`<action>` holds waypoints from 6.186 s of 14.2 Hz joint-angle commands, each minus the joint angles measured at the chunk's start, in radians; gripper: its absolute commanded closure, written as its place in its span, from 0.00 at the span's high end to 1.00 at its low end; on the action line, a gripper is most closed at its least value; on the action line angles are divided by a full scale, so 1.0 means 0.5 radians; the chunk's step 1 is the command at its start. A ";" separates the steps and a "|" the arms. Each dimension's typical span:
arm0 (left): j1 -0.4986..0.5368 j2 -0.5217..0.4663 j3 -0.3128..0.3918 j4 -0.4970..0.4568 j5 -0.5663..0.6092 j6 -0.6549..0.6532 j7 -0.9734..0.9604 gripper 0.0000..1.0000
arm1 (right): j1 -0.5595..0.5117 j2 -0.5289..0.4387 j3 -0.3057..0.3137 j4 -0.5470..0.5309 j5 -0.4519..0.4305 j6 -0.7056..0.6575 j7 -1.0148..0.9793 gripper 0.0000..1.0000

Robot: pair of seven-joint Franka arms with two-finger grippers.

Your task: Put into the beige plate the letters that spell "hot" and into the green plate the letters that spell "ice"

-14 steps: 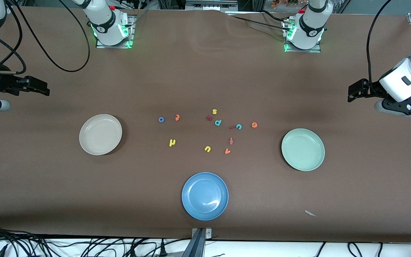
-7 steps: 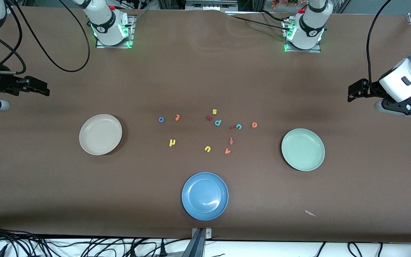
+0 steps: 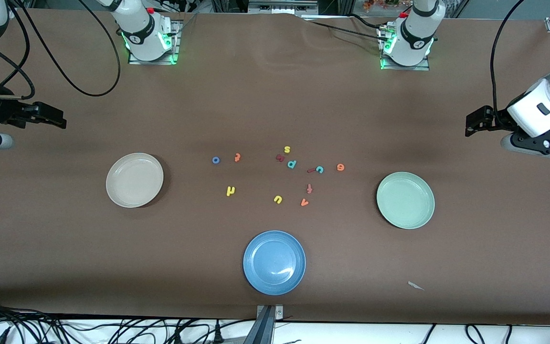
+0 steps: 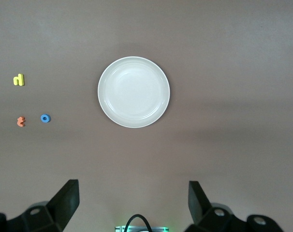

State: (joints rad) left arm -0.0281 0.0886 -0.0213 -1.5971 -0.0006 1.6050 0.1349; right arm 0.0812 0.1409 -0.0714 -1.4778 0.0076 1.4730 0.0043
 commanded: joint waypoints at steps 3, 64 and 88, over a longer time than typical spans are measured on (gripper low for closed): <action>0.004 -0.012 0.000 0.004 0.007 -0.019 -0.003 1.00 | 0.006 -0.018 -0.011 -0.008 0.037 0.009 -0.012 1.00; -0.613 1.228 -0.540 -0.276 0.265 1.438 0.181 0.39 | 0.310 0.389 0.425 -0.861 0.062 1.594 1.095 1.00; -0.594 1.130 -0.534 -0.199 0.425 1.322 0.203 0.00 | 0.697 1.289 0.407 -0.260 -0.254 1.954 1.406 0.95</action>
State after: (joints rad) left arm -0.3435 0.7154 -0.2893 -1.7078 0.1735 2.3421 0.2492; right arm 0.4222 0.7442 0.1368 -1.6569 -0.0985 2.4569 0.6988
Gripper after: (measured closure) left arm 0.899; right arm 0.009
